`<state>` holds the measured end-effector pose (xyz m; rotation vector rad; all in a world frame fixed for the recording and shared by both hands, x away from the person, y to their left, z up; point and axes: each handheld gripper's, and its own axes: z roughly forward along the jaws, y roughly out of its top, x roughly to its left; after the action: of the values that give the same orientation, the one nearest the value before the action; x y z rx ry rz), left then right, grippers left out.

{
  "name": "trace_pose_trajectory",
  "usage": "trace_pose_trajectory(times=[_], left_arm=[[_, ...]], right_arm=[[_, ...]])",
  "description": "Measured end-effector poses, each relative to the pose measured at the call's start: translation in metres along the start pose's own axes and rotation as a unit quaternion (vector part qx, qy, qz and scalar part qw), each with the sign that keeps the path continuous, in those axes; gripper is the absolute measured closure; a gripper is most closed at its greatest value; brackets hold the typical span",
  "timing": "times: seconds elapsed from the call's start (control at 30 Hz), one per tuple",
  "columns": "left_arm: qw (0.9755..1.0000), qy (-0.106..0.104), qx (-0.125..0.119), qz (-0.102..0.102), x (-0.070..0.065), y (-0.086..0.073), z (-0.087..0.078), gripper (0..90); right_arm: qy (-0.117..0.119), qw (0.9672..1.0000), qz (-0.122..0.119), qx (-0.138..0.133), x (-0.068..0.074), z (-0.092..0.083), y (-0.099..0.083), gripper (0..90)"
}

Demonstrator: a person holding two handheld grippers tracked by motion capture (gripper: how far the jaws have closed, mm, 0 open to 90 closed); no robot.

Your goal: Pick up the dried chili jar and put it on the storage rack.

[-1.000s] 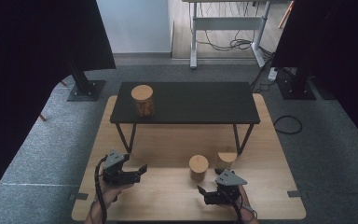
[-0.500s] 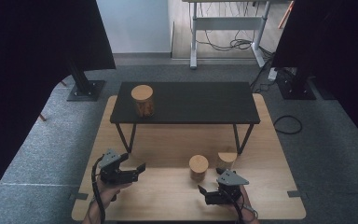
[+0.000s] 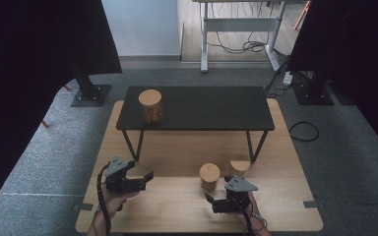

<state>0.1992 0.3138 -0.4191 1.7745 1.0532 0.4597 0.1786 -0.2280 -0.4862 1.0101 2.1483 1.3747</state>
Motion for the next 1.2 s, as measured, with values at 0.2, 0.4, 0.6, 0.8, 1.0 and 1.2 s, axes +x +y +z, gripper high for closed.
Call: trace_pose_trajectory(times=[0.2, 0.4, 0.6, 0.8, 1.0, 1.2], left_arm=[[1.0, -0.005, 0.002, 0.001, 0.0, 0.0, 0.001, 10.5], [1.0, -0.004, 0.003, 0.002, 0.0, -0.001, 0.002, 10.5], [1.0, -0.006, 0.006, 0.002, 0.0, 0.0, 0.002, 10.5], [1.0, -0.006, 0.005, 0.003, 0.0, 0.0, 0.003, 10.5], [1.0, -0.005, 0.008, 0.002, 0.001, 0.0, 0.004, 10.5], [0.9999, -0.007, 0.012, 0.003, 0.0, 0.0, 0.006, 10.5]], right_arm=[[-0.014, 0.9999, 0.0, 0.007, 0.006, 0.008, 0.004, 1.5], [-0.027, 0.9995, 0.008, 0.014, 0.007, 0.014, 0.007, 1.3], [-0.038, 0.999, 0.009, 0.021, 0.008, 0.019, 0.01, 1.0], [-0.039, 0.9987, 0.006, 0.031, 0.008, 0.028, 0.014, 0.8], [-0.044, 0.9983, 0.005, 0.038, 0.008, 0.036, 0.019, 1.2], [-0.048, 0.9978, 0.008, 0.045, 0.009, 0.042, 0.023, 2.2]])
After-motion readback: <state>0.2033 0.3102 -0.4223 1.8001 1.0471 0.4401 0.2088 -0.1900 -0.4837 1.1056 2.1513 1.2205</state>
